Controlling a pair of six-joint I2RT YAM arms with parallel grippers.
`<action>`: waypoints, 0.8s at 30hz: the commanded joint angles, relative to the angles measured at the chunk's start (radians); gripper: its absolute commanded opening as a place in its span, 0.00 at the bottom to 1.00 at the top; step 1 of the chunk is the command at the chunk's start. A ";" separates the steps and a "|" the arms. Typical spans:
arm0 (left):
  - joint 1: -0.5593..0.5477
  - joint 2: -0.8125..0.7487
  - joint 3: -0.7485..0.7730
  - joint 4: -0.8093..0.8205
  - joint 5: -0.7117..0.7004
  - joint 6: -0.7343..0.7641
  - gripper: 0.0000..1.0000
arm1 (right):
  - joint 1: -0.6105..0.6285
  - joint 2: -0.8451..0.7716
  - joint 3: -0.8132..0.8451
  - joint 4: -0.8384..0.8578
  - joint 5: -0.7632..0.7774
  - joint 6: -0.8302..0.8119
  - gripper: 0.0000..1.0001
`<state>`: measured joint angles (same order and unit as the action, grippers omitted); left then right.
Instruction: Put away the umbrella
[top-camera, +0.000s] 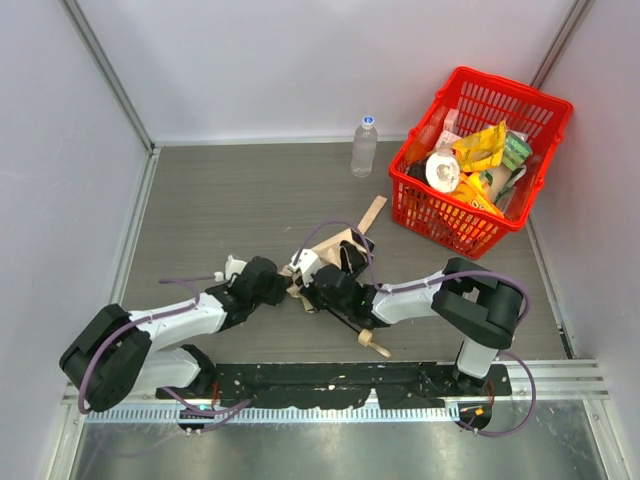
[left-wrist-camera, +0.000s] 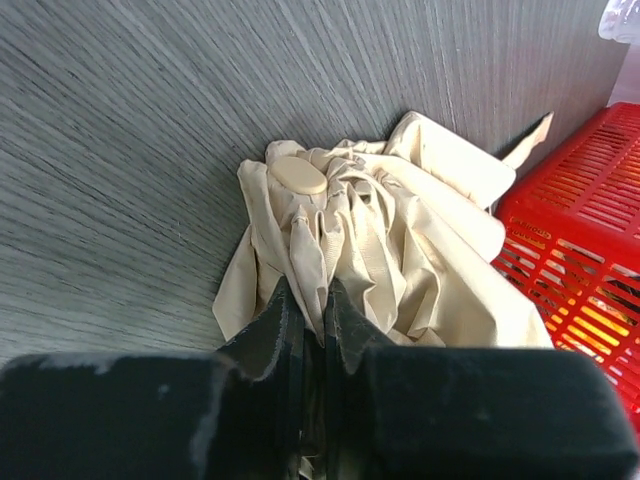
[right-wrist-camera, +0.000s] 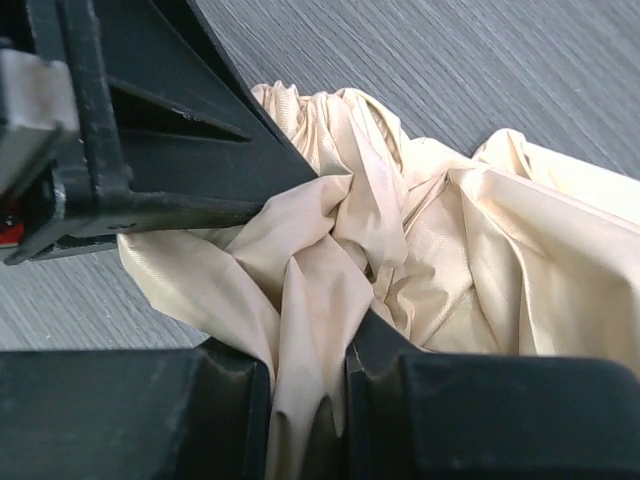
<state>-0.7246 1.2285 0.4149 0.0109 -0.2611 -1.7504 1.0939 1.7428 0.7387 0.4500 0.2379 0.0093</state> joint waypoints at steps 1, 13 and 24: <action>-0.009 -0.021 -0.064 -0.106 -0.027 0.051 0.17 | -0.066 0.073 -0.117 -0.084 -0.158 0.184 0.01; -0.006 -0.277 -0.174 0.009 -0.029 0.236 1.00 | -0.216 0.098 -0.171 0.016 -0.613 0.333 0.01; -0.007 -0.256 -0.191 0.260 0.105 0.368 1.00 | -0.374 0.261 -0.076 0.021 -0.968 0.462 0.01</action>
<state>-0.7265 0.9398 0.2214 0.1036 -0.2165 -1.4525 0.7437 1.8809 0.6792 0.7750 -0.5907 0.4038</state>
